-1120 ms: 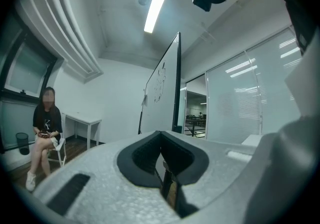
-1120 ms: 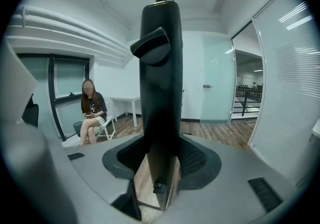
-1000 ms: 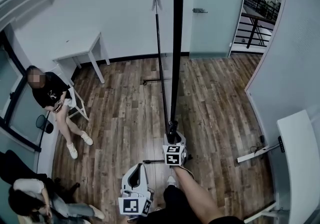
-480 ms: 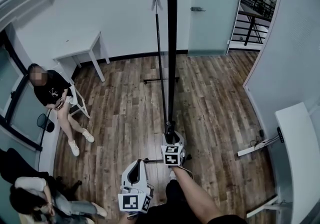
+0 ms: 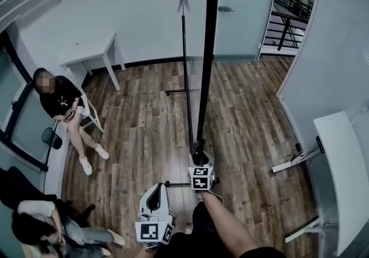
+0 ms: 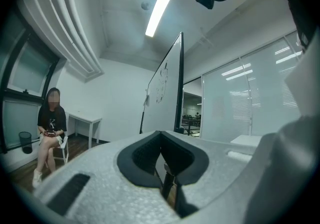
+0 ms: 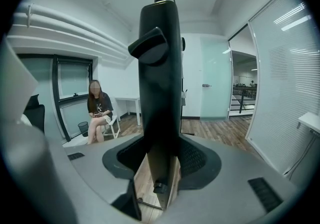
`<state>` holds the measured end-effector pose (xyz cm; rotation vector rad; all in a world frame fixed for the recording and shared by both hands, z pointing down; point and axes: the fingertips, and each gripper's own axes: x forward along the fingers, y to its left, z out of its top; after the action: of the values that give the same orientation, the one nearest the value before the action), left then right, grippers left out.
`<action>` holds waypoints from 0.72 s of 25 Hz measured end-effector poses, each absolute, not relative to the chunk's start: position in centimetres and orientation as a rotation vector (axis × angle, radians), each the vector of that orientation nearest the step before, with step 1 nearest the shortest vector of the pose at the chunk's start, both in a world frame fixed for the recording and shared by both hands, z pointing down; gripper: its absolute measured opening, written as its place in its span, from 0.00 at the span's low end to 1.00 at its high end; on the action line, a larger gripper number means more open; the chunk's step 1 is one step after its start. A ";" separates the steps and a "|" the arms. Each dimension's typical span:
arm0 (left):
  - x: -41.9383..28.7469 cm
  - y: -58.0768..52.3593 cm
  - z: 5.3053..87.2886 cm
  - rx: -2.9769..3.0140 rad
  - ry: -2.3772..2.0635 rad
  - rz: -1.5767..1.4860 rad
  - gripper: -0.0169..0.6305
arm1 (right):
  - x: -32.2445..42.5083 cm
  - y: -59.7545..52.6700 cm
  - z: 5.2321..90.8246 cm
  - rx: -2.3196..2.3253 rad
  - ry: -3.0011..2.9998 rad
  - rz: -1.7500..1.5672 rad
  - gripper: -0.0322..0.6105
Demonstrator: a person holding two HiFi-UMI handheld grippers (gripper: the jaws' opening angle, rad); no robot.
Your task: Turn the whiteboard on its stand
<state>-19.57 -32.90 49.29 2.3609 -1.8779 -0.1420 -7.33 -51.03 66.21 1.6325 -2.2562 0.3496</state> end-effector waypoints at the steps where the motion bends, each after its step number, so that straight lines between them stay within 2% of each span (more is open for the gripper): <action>1: -19.7 -32.5 49.2 2.364 -1.873 -0.143 0.05 | -7.5 -50.5 66.2 1.631 -2.256 0.355 0.34; 18: -18.9 -27.2 48.8 2.389 -1.842 -0.141 0.05 | -8.0 -45.0 66.3 1.611 -2.263 0.365 0.34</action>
<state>-18.90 -27.24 48.85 2.3886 -1.8421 -0.1407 -7.95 -44.95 66.32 1.6106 -2.2633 0.3647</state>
